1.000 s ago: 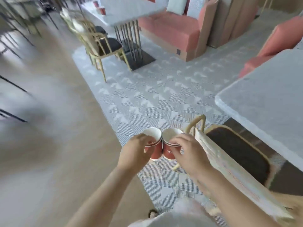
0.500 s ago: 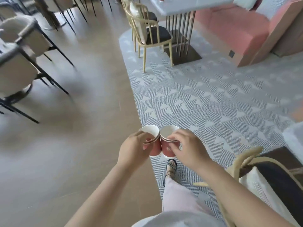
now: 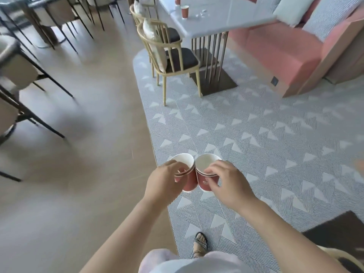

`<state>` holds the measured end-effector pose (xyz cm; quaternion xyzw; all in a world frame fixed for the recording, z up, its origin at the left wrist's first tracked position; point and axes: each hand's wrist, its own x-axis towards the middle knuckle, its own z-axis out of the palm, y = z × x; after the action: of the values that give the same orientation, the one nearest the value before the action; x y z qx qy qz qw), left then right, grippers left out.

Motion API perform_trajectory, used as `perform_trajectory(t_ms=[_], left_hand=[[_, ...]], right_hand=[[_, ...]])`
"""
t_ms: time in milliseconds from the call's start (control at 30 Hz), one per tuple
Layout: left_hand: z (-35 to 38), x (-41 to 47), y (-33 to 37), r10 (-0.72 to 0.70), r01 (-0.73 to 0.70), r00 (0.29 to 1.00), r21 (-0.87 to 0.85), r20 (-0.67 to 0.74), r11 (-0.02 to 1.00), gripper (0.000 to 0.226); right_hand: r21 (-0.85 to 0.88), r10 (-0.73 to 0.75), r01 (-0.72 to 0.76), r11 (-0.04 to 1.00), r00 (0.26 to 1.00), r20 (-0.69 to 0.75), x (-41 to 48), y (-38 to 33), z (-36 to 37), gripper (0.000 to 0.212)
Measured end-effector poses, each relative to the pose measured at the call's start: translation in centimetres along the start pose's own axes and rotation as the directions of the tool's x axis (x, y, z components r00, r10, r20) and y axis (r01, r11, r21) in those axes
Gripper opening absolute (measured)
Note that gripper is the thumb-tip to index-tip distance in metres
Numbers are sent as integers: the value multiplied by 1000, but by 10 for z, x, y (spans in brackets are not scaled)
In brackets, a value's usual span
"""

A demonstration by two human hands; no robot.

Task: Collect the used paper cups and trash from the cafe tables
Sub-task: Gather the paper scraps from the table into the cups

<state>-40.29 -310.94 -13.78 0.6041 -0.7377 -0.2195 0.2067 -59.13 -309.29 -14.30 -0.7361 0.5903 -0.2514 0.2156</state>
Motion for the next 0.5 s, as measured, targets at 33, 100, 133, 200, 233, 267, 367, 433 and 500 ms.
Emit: perform_trajectory(t_ms=[33,100,133,200,233,267,367,433,500], left_hand=[[2,14,1,0,0,1000,-8,4,1000,11],[6,40,3,7,-6,1000,-25,16,1000,11],[8,53,3,11,-10,1000,-31,25,999,12],[11,81,3,13,-11,999,-32,44,999,13],[14,95,3,11,-9,999,-30,53,1000,14],[16,109,1,12,-11,998,-29,59,1000,14],[23,154,-4,32,-29,997,-40,75,999,14],[27,189,-8,47,-43,995,-44,83,998,13],[30,228,-14,66,-61,994,-49,89,997,12]], right_hand=[[-2,7,-7,1000,1000,-9,11,5,-3,7],[-13,26,-26,1000,999,-21,30,16,-7,5],[-19,33,-33,999,999,-24,40,21,-8,4],[-23,50,-51,998,998,-28,60,33,-11,4],[-26,58,-59,998,998,-32,71,40,-12,5],[-31,65,-66,997,997,-37,83,47,-13,5],[-46,86,-89,995,995,-48,123,65,-15,4],[-60,92,-96,994,994,-55,156,76,-15,4],[-71,98,-103,992,993,-70,193,89,-16,5]])
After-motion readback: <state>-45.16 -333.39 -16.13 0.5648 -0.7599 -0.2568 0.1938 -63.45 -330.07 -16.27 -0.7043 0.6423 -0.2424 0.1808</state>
